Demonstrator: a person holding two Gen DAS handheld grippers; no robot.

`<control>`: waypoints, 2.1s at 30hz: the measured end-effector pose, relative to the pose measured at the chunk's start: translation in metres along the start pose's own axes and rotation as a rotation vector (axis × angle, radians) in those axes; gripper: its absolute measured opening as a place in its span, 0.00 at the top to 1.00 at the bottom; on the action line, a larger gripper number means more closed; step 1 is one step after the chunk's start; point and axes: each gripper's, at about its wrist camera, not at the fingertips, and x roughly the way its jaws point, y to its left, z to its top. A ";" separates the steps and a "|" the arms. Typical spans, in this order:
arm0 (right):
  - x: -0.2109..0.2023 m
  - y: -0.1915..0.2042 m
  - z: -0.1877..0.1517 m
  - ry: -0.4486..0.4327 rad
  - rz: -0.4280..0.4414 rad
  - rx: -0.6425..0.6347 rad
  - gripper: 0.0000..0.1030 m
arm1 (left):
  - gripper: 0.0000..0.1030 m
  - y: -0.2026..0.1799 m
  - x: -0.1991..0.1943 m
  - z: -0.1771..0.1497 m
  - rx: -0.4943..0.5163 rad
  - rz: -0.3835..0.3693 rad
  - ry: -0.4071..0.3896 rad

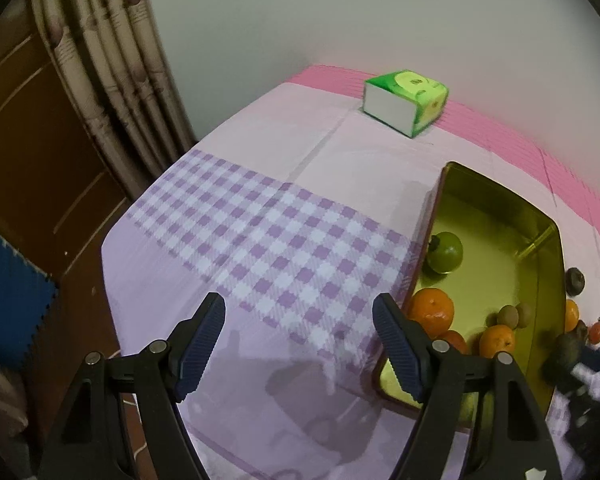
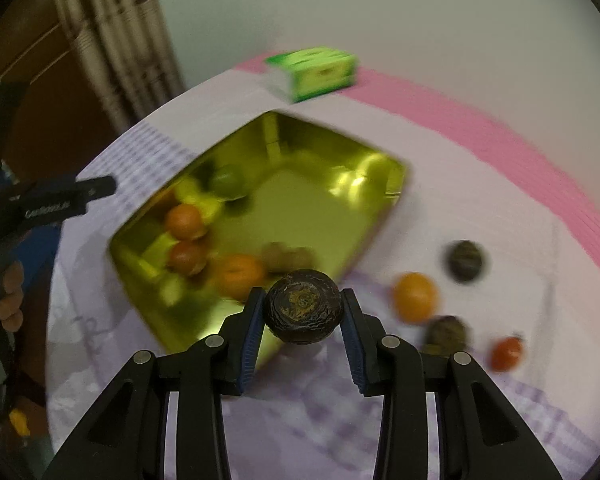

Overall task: Organize fruits
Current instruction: 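Carry the dark brown fruit into the gold tin and open the right tool, then move the right tool to the red cherry tomato and grasp it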

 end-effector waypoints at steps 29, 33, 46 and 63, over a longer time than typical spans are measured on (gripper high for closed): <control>0.045 0.035 0.010 0.066 -0.008 -0.042 0.62 | 0.28 -0.002 0.006 -0.005 0.001 -0.015 0.029; 0.045 0.034 0.009 0.069 -0.006 -0.033 0.62 | 0.28 -0.003 0.007 -0.006 0.004 -0.017 0.032; 0.037 0.035 0.007 0.033 0.009 -0.016 0.62 | 0.28 -0.006 0.007 -0.006 0.008 -0.021 0.034; -0.022 -0.077 -0.026 -0.054 -0.165 0.196 0.62 | 0.28 -0.006 0.011 -0.010 0.021 -0.011 0.048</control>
